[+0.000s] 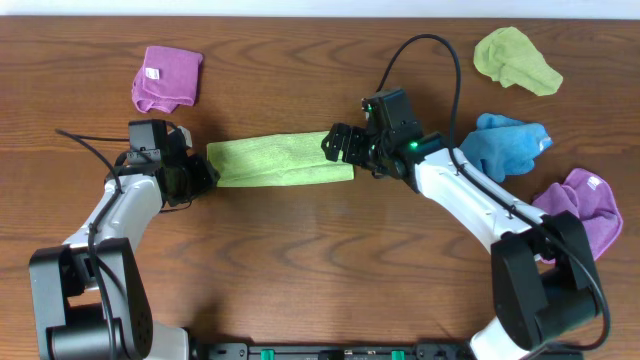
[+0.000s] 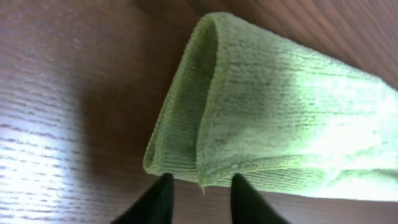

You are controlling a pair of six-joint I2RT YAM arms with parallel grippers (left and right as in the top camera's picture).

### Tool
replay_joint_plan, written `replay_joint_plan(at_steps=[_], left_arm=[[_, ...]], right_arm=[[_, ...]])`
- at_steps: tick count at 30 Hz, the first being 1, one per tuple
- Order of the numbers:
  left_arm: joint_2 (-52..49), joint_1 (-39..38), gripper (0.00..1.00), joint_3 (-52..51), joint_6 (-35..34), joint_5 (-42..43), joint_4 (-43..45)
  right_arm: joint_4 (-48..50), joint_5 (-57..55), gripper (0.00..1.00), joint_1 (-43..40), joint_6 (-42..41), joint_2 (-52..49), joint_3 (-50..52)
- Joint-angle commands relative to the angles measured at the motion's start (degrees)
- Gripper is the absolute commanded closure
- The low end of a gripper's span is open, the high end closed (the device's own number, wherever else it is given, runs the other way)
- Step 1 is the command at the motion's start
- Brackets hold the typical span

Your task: Fold the cloth

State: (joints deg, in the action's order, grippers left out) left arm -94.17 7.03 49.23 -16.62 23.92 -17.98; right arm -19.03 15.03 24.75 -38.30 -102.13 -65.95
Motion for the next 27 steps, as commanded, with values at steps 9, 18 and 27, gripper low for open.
replay_joint_plan(at_steps=[9,18,27], left_arm=[[8.55,2.1,0.86,1.62,-2.16,4.48,0.66],[1.36,-1.86,0.94,1.62,-6.4,4.2,7.87],[-7.54,-4.07,0.94,1.62,-8.2,-0.61,13.79]], right_arm=[[-1.77,0.0,0.01,-0.55,0.66,0.87,-0.79],[-0.39,0.04,0.01,-3.45,-0.61,-0.15,-0.55],[4.7,4.48,0.01,-4.17,-0.7,-6.99,-0.55]])
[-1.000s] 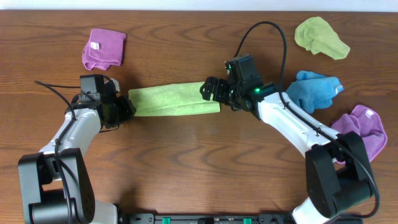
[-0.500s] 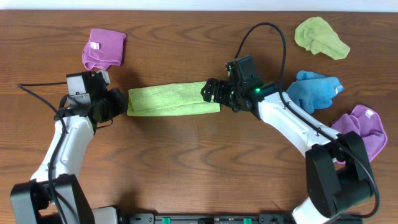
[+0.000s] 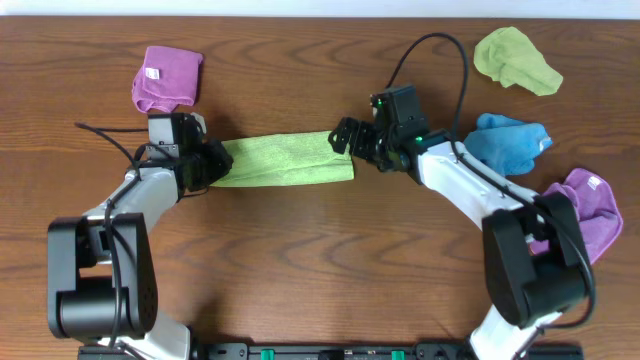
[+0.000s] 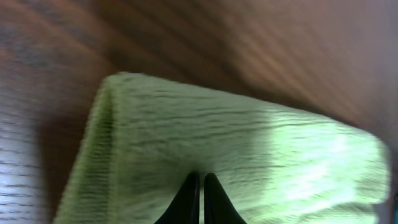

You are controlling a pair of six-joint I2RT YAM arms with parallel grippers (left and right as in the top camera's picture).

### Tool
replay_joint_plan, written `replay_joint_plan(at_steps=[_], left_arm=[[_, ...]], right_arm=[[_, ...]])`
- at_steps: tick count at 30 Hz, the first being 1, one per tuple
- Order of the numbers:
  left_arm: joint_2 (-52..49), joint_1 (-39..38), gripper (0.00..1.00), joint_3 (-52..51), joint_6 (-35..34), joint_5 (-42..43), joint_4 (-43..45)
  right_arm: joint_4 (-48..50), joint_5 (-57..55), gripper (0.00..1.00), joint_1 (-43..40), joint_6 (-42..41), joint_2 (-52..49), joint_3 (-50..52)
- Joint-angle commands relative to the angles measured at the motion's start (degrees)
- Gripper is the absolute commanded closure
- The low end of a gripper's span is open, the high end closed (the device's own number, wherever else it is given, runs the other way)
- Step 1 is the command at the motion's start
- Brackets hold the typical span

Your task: Fold the cloth

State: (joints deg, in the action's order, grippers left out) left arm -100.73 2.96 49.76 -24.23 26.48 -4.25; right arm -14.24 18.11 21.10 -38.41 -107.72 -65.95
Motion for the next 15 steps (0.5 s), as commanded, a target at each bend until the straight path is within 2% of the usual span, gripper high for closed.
replay_joint_plan(at_steps=[1,8,13,15], left_arm=[[-1.66,0.0,0.94,1.09,-0.61,-4.11,0.07],[-3.52,0.02,0.94,1.09,-0.63,-5.75,0.04],[-3.52,0.02,0.94,1.09,-0.61,-5.75,-0.63],[-3.52,0.02,0.94,1.09,-0.61,-5.77,-1.05]], right_arm=[[-0.09,1.7,0.01,-0.5,-0.59,-2.1,-0.55],[0.28,2.25,0.01,-0.15,-1.38,-4.7,-0.55],[3.91,4.87,0.01,1.11,-3.39,-8.92,-0.55],[4.35,4.85,0.04,1.73,-4.31,-9.88,-0.55]])
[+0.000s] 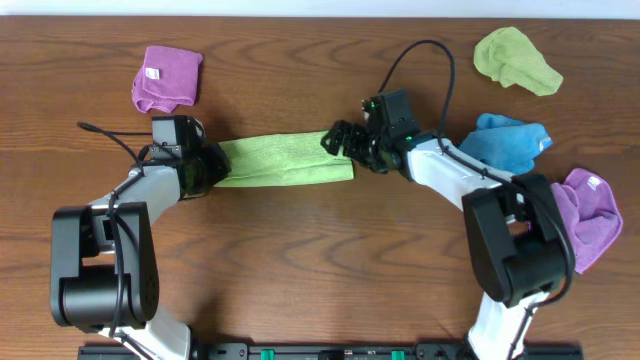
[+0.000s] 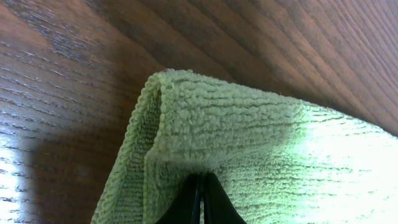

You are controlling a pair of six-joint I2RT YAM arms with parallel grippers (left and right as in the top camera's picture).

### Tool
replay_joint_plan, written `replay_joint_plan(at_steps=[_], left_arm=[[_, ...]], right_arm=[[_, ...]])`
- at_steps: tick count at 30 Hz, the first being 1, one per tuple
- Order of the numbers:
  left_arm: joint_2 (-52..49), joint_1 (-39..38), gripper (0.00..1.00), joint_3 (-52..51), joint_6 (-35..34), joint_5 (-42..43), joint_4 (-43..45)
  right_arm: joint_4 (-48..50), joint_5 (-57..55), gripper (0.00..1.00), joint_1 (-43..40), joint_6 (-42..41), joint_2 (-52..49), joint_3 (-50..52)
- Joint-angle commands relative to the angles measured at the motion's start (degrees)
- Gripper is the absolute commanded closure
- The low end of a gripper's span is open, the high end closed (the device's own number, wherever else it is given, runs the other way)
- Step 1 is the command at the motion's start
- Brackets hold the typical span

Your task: Fold the cloth

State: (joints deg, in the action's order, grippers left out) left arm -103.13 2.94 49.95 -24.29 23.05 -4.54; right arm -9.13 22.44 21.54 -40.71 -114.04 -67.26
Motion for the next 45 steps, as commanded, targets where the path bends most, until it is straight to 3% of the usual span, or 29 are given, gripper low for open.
replay_joint_plan(at_steps=[1,4,10,11,12,13,14,28,45], left_arm=[[-1.11,0.04,0.94,0.9,-0.55,-2.32,-0.98],[-1.11,0.04,0.94,0.9,-0.57,-2.29,-1.25],[-1.11,0.04,0.94,0.9,-0.57,-2.25,-1.46],[-1.11,0.04,0.94,0.9,-0.57,-2.25,-1.6],[-1.11,0.04,0.94,0.9,-0.57,-2.25,-1.68],[-1.11,0.04,0.94,0.9,-0.59,-2.21,-1.77],[-1.11,0.04,0.94,0.9,-0.59,-2.05,-1.9],[-1.11,0.02,0.94,0.92,-1.51,0.79,-2.29],[-1.11,0.02,0.94,1.33,-1.51,0.81,-2.29]], right_arm=[[-0.26,0.57,0.07,1.64,-2.14,-4.0,0.76],[1.14,1.11,0.11,3.17,-2.12,-4.37,0.76],[2.27,-0.09,0.28,5.01,-1.86,-4.39,0.76],[2.34,-0.46,0.41,5.14,-1.81,-4.39,0.76],[2.62,-0.61,0.64,5.14,-1.22,-4.39,0.74],[3.15,-0.61,0.93,5.11,-0.61,-4.37,0.74],[3.43,-1.05,0.99,5.11,-0.59,-4.37,0.74],[3.08,-5.51,0.99,6.54,4.37,6.86,0.59],[-1.01,-9.77,0.99,15.65,8.52,2.93,-13.14]])
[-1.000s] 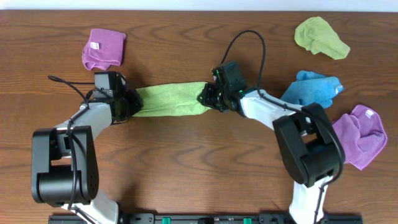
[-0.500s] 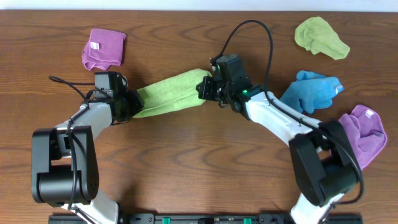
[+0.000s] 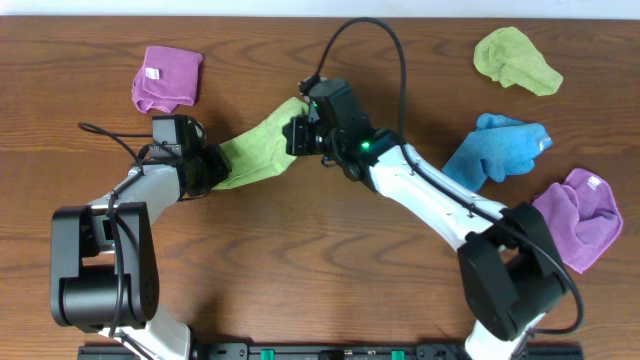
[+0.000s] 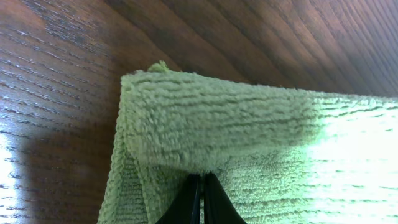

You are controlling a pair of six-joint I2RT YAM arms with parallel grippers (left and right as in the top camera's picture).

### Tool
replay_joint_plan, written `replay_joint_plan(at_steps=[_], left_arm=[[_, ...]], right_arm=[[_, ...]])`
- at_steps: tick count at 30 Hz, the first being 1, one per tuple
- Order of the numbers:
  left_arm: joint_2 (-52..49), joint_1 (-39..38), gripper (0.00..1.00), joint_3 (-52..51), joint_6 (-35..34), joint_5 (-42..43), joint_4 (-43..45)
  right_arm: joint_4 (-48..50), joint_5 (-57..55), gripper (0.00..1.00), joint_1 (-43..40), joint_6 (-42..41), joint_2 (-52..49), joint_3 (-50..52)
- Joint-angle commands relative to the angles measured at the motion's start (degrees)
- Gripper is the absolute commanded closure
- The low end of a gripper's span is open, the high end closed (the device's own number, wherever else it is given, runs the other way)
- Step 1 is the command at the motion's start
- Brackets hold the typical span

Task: Fold the cloth
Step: 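Carry the strip's right end left onto the left end with the right gripper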

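Observation:
The green cloth (image 3: pixel 255 155) is a folded strip that slants up from lower left to upper right in the overhead view. My left gripper (image 3: pixel 212 168) is shut on its left end at the table. In the left wrist view the fingertips (image 4: pixel 194 186) pinch the fuzzy green cloth (image 4: pixel 261 130) just behind its rolled edge. My right gripper (image 3: pixel 296 133) is shut on the strip's right end, which is raised and drawn in over the strip's middle.
A purple cloth (image 3: pixel 166 77) lies at the back left. A crumpled light green cloth (image 3: pixel 515 57) is at the back right, a blue cloth (image 3: pixel 497 147) below it, and another purple cloth (image 3: pixel 578 215) at the right edge.
My right gripper has moved left with the strip's right end, so the cloth now spans a shorter, slanted length. The left gripper stays shut on the left end.
First the strip lay flat, my left gripper open at its left end and the right gripper at its right end. Then the left gripper was shut on the left end and stayed so. Now the right end is lifted and carried toward the left.

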State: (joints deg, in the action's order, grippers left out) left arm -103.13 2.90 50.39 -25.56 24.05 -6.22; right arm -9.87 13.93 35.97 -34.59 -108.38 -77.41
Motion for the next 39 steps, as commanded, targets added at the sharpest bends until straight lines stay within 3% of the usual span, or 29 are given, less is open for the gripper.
replay_joint_plan(at_steps=[1,7,22,27,39], left_arm=[[-1.11,0.07,0.94,0.9,-0.24,-0.2,-0.61],[-1.01,0.09,0.94,0.9,-0.24,0.0,-0.63],[-0.85,0.09,0.94,1.14,-0.17,2.23,-0.79],[3.82,0.2,0.94,1.27,1.2,1.88,-1.14],[19.56,0.2,0.94,1.27,3.13,-10.14,-10.58]], right_arm=[[-0.5,-1.25,0.99,1.57,2.6,-4.13,-4.44],[-6.43,-0.07,0.99,3.69,5.86,-9.51,-12.87],[-4.5,0.0,0.99,9.14,5.97,-13.84,-14.1],[-4.46,-0.02,0.99,9.25,6.03,-13.88,-14.1],[-2.99,-1.7,0.99,10.97,7.45,-14.27,-14.1]])
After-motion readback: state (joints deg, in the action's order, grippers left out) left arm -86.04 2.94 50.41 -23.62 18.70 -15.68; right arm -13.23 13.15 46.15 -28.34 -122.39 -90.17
